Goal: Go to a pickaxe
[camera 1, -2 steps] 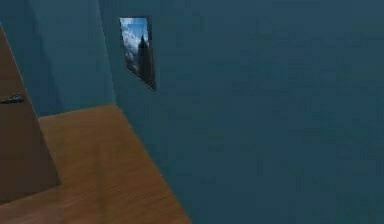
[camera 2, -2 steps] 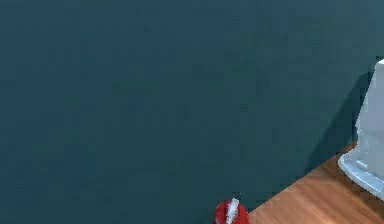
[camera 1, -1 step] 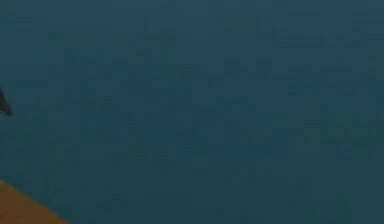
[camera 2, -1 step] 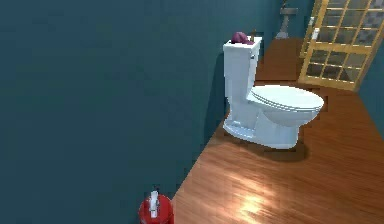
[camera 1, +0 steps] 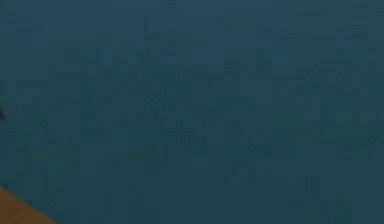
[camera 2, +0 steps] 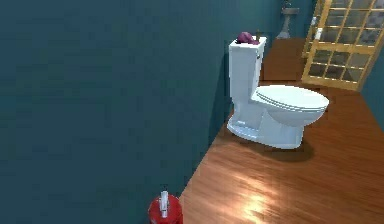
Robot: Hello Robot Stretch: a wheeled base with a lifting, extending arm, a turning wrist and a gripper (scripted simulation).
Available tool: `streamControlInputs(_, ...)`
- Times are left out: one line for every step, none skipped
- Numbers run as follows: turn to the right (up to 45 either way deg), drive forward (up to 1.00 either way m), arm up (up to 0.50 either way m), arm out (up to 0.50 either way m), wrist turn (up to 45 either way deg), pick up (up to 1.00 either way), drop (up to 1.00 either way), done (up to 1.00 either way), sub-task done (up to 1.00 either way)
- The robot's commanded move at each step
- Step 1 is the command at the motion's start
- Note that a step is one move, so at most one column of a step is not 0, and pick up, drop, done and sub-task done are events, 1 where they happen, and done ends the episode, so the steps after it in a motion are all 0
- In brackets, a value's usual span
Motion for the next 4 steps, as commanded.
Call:
streamControlInputs(-30.0,0.00,0.00,0.00,0.0,0.00,0.00,0.00,0.00)
streamControlInputs(0.0,0.05,0.00,0.00,0.0,0.00,0.00,0.00,0.00)
streamControlInputs(-30.0,0.00,0.00,0.00,0.0,0.00,0.00,0.00,0.00)
streamControlInputs(0.0,0.35,0.00,0.00,0.0,0.00,0.00,0.00,0.00)
